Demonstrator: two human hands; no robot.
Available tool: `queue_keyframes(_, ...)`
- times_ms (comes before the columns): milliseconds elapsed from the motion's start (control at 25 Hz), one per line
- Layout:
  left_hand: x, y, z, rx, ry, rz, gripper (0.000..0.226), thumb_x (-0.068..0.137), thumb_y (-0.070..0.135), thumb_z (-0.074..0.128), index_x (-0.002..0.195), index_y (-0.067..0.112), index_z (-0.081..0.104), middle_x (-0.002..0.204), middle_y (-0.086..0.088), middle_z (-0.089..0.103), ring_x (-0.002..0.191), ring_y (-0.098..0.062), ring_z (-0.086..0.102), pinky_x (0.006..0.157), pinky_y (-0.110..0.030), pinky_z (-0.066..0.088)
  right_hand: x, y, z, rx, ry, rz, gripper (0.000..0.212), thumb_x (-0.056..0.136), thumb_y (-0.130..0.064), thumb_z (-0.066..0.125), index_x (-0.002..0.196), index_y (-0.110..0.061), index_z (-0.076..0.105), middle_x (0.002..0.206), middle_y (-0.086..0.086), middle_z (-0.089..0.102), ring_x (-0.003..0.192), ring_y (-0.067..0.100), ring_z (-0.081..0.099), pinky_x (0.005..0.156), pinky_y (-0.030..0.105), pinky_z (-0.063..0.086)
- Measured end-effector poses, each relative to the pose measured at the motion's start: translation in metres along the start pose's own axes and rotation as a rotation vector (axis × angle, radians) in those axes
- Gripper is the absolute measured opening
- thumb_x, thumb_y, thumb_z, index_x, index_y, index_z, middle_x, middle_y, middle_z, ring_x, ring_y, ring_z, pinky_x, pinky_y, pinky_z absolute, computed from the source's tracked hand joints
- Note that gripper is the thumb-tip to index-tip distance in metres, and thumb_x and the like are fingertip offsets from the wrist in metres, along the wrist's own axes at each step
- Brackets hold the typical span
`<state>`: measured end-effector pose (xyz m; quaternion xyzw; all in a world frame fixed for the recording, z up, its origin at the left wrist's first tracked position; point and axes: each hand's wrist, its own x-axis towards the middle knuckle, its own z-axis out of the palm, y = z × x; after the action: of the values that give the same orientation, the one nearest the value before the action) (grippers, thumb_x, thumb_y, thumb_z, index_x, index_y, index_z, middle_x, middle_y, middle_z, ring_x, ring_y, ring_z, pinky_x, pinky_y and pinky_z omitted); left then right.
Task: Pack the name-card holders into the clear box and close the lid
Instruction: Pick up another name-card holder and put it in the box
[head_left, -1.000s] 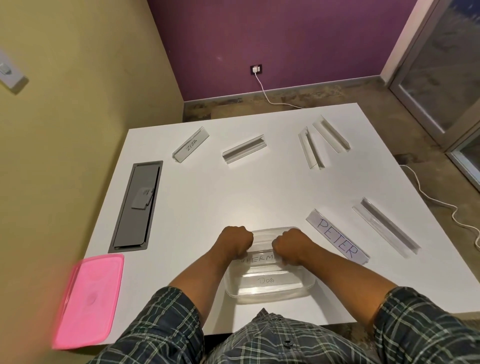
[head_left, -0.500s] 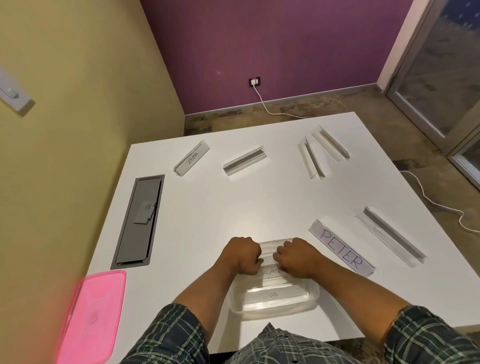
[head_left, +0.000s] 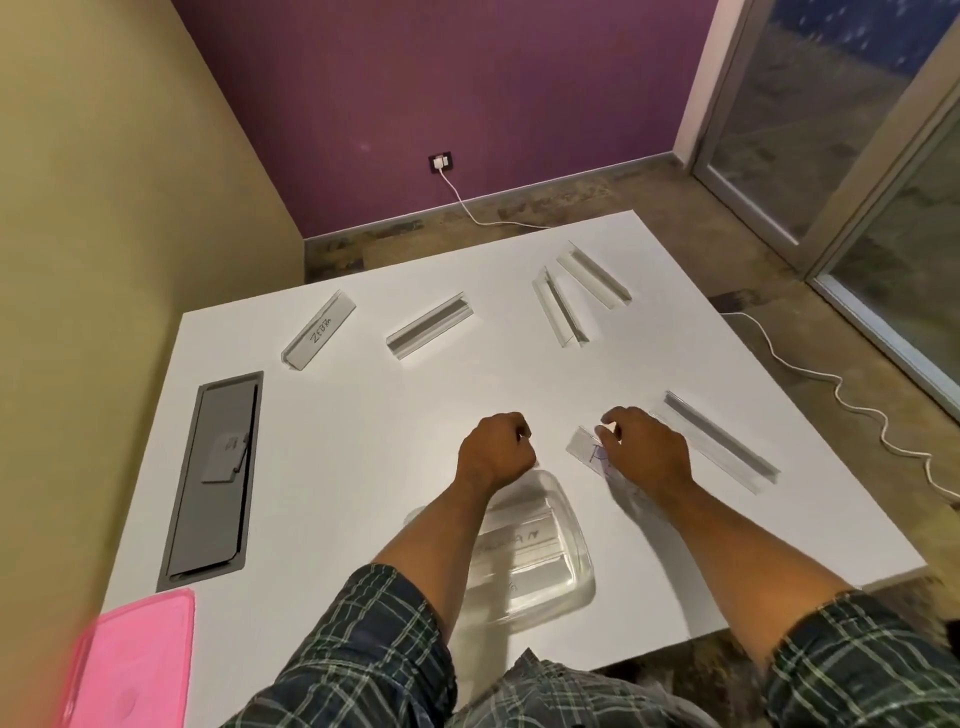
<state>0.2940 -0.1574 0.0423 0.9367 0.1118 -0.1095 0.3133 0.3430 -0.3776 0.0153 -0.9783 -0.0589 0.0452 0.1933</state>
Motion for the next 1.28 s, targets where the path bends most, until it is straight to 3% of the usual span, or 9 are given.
queue_keyframes(120,0.015,0.014,0.018,0.015,-0.205,-0.026,0.058,0.089,0.022,0.056,0.146,0.016,0.049,0.142,-0.006,0.058,0.133,-0.025,0.053,0.108,-0.039,0.045,-0.003,0.047,0.000,0.032,-0.064,0.245,0.026,0.096,-0.021,0.053,0.118,-0.030,0.064,0.119,-0.007,0.066,0.106,0.019,0.065,0.076,0.026,0.036)
queue_keyframes(200,0.025,0.021,0.029,0.073,-0.302,-0.016,0.063,0.091,0.021,0.055,0.152,0.010,0.040,0.154,-0.012,0.046,0.142,-0.028,0.043,0.114,-0.040,0.039,-0.010,0.077,-0.002,0.001,-0.154,0.310,0.033,0.091,-0.013,0.054,0.118,-0.031,0.062,0.120,-0.008,0.066,0.108,0.018,0.065,0.076,0.028,0.037)
queue_keyframes(520,0.040,0.054,0.062,0.008,-0.412,-0.076,0.065,0.088,0.011,0.052,0.149,0.000,0.033,0.145,-0.017,0.052,0.134,-0.034,0.050,0.107,-0.036,0.044,-0.032,0.134,0.000,-0.200,-0.465,0.174,0.056,0.077,-0.020,0.067,0.127,-0.039,0.052,0.126,-0.014,0.060,0.119,0.012,0.058,0.090,0.029,0.048)
queue_keyframes(640,0.046,0.063,0.073,-0.014,-0.457,-0.113,0.069,0.088,0.010,0.054,0.152,0.000,0.029,0.144,-0.017,0.053,0.133,-0.035,0.051,0.107,-0.035,0.044,-0.030,0.140,0.006,-0.295,-0.459,0.051,0.027,0.078,-0.033,0.067,0.103,-0.035,0.056,0.106,-0.011,0.064,0.107,0.016,0.065,0.078,0.030,0.050)
queue_keyframes(760,0.053,0.066,0.083,-0.025,-0.436,-0.092,0.046,0.086,0.009,0.057,0.131,0.002,0.053,0.129,-0.015,0.063,0.122,-0.032,0.059,0.103,-0.041,0.050,-0.028,0.145,0.007,-0.441,-0.440,-0.133,0.021,0.090,-0.040,0.056,0.109,-0.032,0.061,0.109,-0.007,0.068,0.103,0.018,0.066,0.070,0.029,0.043)
queue_keyframes(840,0.056,0.067,0.085,-0.056,-0.415,-0.097,0.038,0.085,0.006,0.058,0.123,0.003,0.056,0.123,-0.012,0.063,0.116,-0.030,0.061,0.099,-0.040,0.052,-0.028,0.149,0.005,-0.481,-0.444,-0.187,0.027,0.093,-0.036,0.054,0.119,-0.034,0.062,0.116,-0.008,0.068,0.105,0.018,0.067,0.069,0.028,0.041)
queue_keyframes(960,0.058,0.069,0.082,-0.217,-0.352,-0.158,0.028,0.085,0.002,0.064,0.101,0.022,0.053,0.102,0.004,0.055,0.105,-0.023,0.053,0.093,-0.036,0.050,-0.031,0.151,0.000,-0.512,-0.423,-0.268,0.014,0.094,-0.027,0.054,0.104,-0.026,0.064,0.104,-0.004,0.070,0.094,0.019,0.068,0.070,0.032,0.050)
queue_keyframes(1120,0.061,0.075,0.071,-0.461,-0.231,-0.146,0.072,0.086,0.006,0.071,0.151,0.008,0.039,0.148,-0.007,0.048,0.130,-0.025,0.052,0.112,-0.040,0.044,-0.032,0.142,-0.015,-0.430,-0.358,-0.394,0.023,0.097,-0.039,0.051,0.094,-0.019,0.063,0.091,-0.002,0.069,0.084,0.019,0.067,0.068,0.036,0.051)
queue_keyframes(1280,0.056,0.079,0.046,-0.685,-0.087,-0.205,0.083,0.082,0.024,0.082,0.152,0.019,0.038,0.151,-0.003,0.045,0.133,-0.030,0.052,0.100,-0.051,0.054,-0.027,0.111,-0.027,-0.376,-0.232,-0.541,0.027,0.099,-0.037,0.045,0.105,-0.019,0.063,0.092,0.000,0.069,0.081,0.022,0.067,0.065,0.037,0.051)
